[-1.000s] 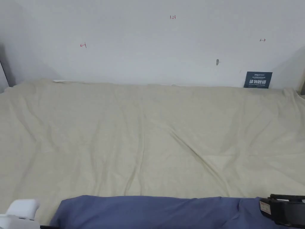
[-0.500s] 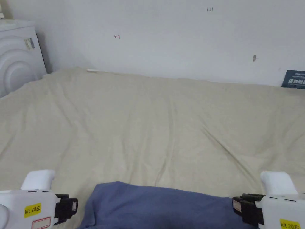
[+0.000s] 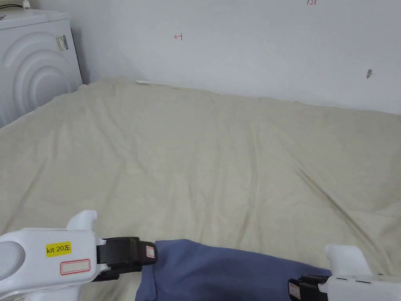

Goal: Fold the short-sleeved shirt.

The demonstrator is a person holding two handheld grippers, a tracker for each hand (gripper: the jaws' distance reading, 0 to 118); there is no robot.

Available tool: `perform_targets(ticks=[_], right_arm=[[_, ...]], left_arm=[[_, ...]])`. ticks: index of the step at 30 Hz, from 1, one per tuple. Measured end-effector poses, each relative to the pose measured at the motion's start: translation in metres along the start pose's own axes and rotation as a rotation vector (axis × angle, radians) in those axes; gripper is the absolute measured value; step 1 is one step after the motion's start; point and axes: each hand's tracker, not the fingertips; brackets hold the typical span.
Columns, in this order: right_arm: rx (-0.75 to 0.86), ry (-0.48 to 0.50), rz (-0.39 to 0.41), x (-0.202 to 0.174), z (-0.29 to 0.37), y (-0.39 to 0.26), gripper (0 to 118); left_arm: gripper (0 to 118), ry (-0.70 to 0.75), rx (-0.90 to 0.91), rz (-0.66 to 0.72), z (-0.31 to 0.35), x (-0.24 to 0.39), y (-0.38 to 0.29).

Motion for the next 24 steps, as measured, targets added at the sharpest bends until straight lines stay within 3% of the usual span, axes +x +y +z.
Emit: perform_targets(ticks=[3,7,12,17,19,20,21,22,24], right_arm=[[-0.023,-0.003,-0.006,-0.002,-0.007,0.0,0],[-0.041,-0.017,-0.023,0.001,-0.012,0.001,0],[-0.041,-0.034,-0.051,0.009,-0.014,0.003,0],[-0.049,-0.035,-0.068,0.012,-0.013,0.001,0],[-0.057,-0.034,-0.07,0.013,-0.015,0.001,0],[-0.057,-0.036,-0.072,0.014,-0.016,0.0,0],[-0.058,-0.034,-0.076,0.014,-0.016,0.0,0],[-0.06,-0.03,-0.082,0.014,-0.016,-0.001,0],[-0.061,-0.018,-0.085,0.014,-0.017,-0.002,0]], left_arm=[[100,0.043,-0.028,-0.021,-0.02,-0.009,0.007],[100,-0.043,-0.121,0.056,-0.043,-0.025,0.015],[100,-0.051,-0.223,0.04,-0.072,-0.028,0.013],[97,-0.06,-0.213,0.035,-0.071,-0.03,0.016],[84,-0.047,-0.222,0.025,-0.072,-0.029,0.016],[63,-0.005,-0.22,-0.007,-0.072,-0.027,0.015],[15,0.025,-0.22,-0.039,-0.071,-0.023,0.014],[9,0.024,-0.209,-0.03,-0.074,-0.023,0.013],[9,-0.058,-0.265,0.059,-0.087,-0.029,0.006]])
